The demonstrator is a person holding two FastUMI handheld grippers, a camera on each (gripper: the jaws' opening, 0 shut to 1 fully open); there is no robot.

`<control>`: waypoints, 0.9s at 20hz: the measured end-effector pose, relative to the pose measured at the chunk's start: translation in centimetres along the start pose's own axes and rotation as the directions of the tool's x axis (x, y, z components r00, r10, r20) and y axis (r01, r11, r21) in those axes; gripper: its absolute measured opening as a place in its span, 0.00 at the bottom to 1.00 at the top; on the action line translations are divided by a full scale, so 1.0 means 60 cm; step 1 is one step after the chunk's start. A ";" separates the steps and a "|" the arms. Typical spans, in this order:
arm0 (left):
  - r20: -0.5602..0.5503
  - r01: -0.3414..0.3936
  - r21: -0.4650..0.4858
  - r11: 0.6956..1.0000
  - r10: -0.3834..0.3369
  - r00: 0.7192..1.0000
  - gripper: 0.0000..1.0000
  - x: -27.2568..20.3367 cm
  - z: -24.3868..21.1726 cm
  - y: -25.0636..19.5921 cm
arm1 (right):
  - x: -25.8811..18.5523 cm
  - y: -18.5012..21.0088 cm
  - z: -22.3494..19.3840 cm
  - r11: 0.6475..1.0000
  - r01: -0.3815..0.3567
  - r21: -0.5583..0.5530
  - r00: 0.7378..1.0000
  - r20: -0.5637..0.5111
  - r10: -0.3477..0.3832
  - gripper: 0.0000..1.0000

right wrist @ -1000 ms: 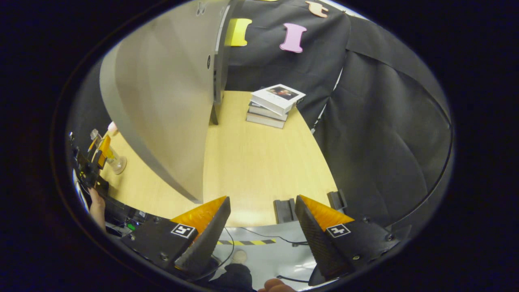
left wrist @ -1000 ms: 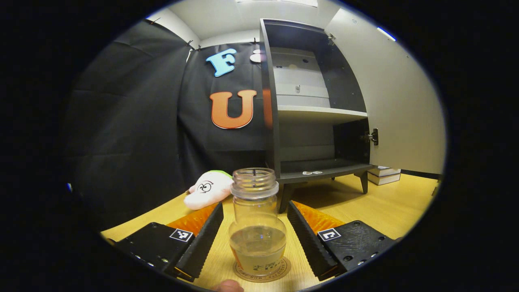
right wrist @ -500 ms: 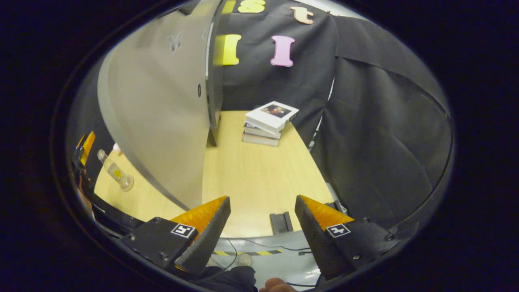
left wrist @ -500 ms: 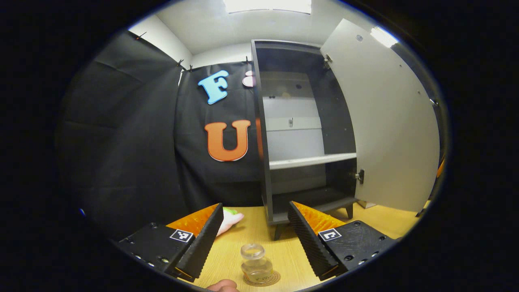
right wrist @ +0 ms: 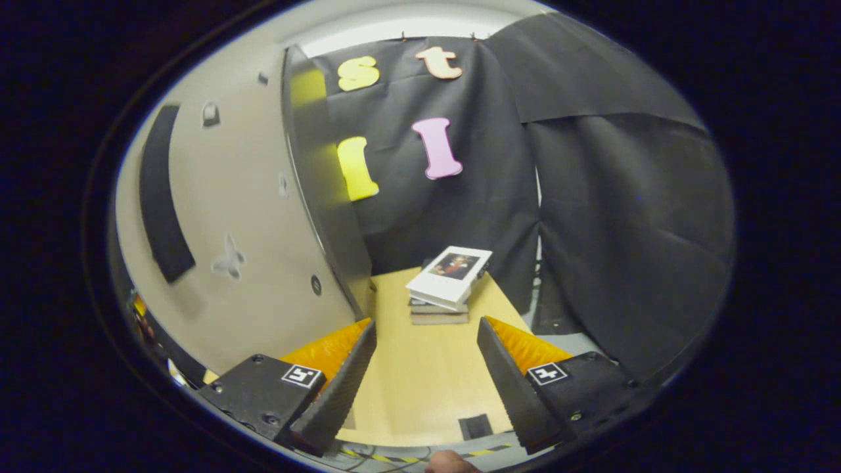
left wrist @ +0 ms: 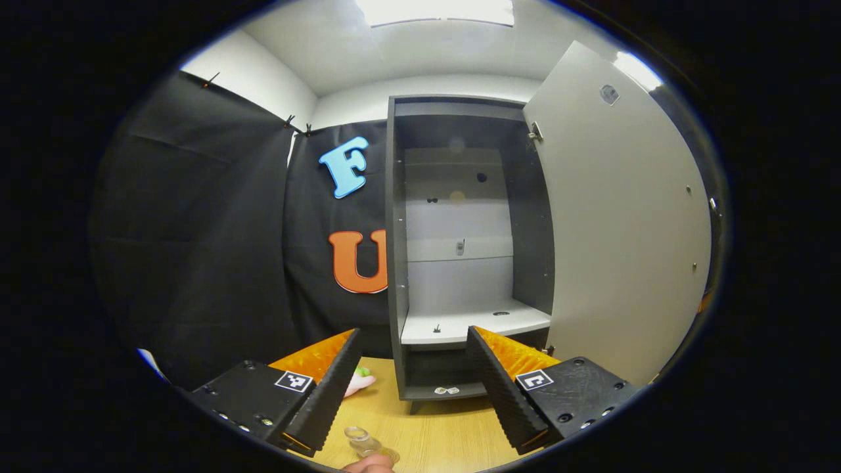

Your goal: Open the cabinet door with the right hand, grasp the bottle in the cabinet with the left hand and place it on the coaster, then close the cabinet door with the right hand.

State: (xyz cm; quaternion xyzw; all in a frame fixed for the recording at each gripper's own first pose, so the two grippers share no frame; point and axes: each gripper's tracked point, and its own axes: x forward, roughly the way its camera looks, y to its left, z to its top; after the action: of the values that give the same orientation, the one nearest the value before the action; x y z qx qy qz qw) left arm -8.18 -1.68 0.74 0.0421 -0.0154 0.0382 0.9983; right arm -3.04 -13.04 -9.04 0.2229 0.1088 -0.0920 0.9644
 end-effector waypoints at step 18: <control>0.030 -0.029 0.111 0.993 0.026 0.999 0.96 -0.017 0.017 0.053 | 0.043 0.261 0.024 0.982 -0.155 -0.112 0.985 0.060 0.163 0.95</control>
State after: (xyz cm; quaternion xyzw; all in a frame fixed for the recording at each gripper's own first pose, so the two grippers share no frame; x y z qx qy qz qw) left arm -9.44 1.31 2.00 0.0978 -0.0280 0.0520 0.9934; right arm 3.23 -0.19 -1.97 0.1757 0.0619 -0.0164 0.9824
